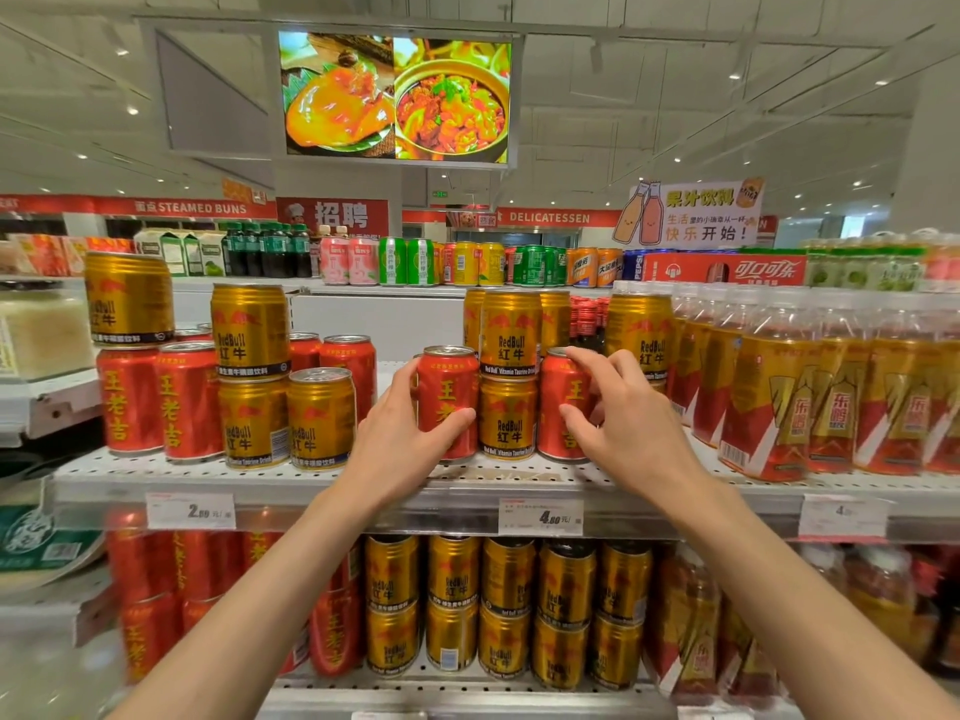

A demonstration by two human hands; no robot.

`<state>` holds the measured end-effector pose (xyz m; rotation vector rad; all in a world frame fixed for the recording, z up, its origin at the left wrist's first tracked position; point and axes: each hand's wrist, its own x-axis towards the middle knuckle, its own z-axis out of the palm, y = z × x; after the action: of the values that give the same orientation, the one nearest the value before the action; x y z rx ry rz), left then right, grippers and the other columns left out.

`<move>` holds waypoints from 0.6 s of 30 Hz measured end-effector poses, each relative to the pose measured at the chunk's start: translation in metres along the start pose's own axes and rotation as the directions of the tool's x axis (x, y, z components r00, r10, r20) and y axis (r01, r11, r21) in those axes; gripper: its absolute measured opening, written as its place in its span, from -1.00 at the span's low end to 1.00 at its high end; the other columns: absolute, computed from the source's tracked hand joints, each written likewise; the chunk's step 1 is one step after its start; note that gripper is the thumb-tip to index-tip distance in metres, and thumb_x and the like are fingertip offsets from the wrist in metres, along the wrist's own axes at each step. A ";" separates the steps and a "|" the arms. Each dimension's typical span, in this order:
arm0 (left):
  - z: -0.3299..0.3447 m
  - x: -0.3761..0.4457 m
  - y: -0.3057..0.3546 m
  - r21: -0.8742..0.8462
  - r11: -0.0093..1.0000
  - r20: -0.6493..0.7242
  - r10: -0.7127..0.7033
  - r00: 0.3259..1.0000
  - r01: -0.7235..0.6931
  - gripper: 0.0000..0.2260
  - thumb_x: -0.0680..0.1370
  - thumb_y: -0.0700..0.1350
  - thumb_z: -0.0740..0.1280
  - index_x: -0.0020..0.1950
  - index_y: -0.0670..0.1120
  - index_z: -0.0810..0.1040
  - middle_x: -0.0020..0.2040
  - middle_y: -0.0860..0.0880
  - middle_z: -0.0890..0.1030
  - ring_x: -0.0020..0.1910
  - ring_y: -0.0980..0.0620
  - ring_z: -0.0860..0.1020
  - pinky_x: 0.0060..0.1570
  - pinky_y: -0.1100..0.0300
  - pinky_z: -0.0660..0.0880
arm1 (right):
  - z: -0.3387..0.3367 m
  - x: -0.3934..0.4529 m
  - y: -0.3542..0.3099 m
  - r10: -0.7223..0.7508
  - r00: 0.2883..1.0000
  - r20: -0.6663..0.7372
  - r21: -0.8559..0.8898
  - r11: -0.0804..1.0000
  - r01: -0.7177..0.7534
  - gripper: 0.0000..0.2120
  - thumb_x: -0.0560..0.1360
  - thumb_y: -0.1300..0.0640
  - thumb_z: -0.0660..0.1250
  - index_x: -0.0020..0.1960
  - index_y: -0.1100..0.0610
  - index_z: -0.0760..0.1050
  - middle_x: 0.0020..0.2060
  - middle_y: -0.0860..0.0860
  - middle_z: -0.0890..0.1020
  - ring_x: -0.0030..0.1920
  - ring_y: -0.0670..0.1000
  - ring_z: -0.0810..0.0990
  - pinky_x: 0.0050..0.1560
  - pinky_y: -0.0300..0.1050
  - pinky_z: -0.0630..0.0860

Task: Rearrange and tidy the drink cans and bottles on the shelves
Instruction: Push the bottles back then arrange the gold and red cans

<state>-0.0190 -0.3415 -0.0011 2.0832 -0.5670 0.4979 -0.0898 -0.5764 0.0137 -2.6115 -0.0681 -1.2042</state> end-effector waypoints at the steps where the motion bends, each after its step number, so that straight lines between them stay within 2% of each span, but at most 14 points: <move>1: 0.000 -0.001 0.000 0.006 1.000 -0.004 0.001 1.000 -0.001 -0.27 0.53 0.25 0.40 0.60 0.13 0.17 0.39 0.04 0.55 0.14 -0.06 0.63 0.30 -0.15 0.52 | 0.000 -0.001 0.000 0.004 1.000 0.007 0.015 1.000 -0.004 -0.41 0.56 -0.03 0.37 0.54 -0.07 0.26 0.06 -0.04 0.41 -0.19 -0.02 0.58 -0.17 -0.04 0.65; 7: 0.001 -0.006 0.001 0.014 1.000 -0.035 -0.013 0.999 0.014 -0.28 0.55 0.22 0.41 0.61 0.12 0.17 0.42 0.03 0.52 0.21 -0.11 0.61 0.30 -0.19 0.52 | -0.002 -0.007 0.000 0.012 1.000 0.005 0.075 0.997 -0.013 -0.41 0.56 -0.02 0.37 0.54 -0.08 0.26 -0.02 -0.06 0.45 -0.21 -0.06 0.55 -0.19 -0.04 0.64; 10: 0.002 -0.004 0.003 0.019 0.998 -0.008 -0.054 0.998 0.054 -0.23 0.50 0.27 0.43 0.60 0.13 0.16 0.33 0.09 0.54 0.15 -0.08 0.64 0.30 -0.15 0.52 | -0.004 -0.003 -0.001 0.015 1.000 -0.005 0.055 0.998 -0.015 -0.44 0.57 -0.04 0.34 0.53 -0.03 0.28 -0.03 -0.07 0.46 -0.21 -0.06 0.54 -0.20 -0.06 0.60; 12: 0.002 -0.003 0.004 0.021 0.996 0.000 -0.089 0.996 0.089 -0.22 0.49 0.28 0.44 0.60 0.09 0.18 0.31 0.06 0.58 0.11 -0.05 0.66 0.30 -0.14 0.53 | -0.005 -0.001 -0.002 0.023 1.000 0.002 0.057 0.998 -0.023 -0.44 0.58 -0.05 0.34 0.53 -0.01 0.28 -0.02 -0.08 0.45 -0.20 -0.05 0.53 -0.22 -0.10 0.55; 15: 0.003 -0.005 0.005 -0.004 0.994 -0.041 -0.108 0.993 0.108 -0.26 0.49 0.24 0.46 0.57 0.04 0.27 0.31 0.03 0.60 0.07 -0.02 0.66 0.25 -0.06 0.56 | -0.004 -0.004 -0.001 0.028 0.999 0.025 0.081 0.996 -0.030 -0.40 0.58 -0.05 0.34 0.55 -0.03 0.24 0.00 -0.07 0.45 -0.18 -0.06 0.53 -0.21 -0.13 0.54; 18: 0.003 -0.014 0.005 -0.027 0.994 -0.111 -0.108 0.988 0.106 -0.27 0.48 0.23 0.48 0.55 0.03 0.30 0.31 0.03 0.60 0.15 0.00 0.61 0.26 0.05 0.51 | -0.005 -0.008 0.000 0.027 0.999 0.033 0.116 0.993 -0.030 -0.38 0.57 -0.05 0.36 0.56 -0.04 0.23 0.01 -0.07 0.48 -0.17 -0.06 0.55 -0.16 -0.08 0.60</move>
<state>-0.0327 -0.3439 -0.0070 2.0390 -0.3916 0.5404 -0.0989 -0.5771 0.0109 -2.5217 -0.1037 -1.1155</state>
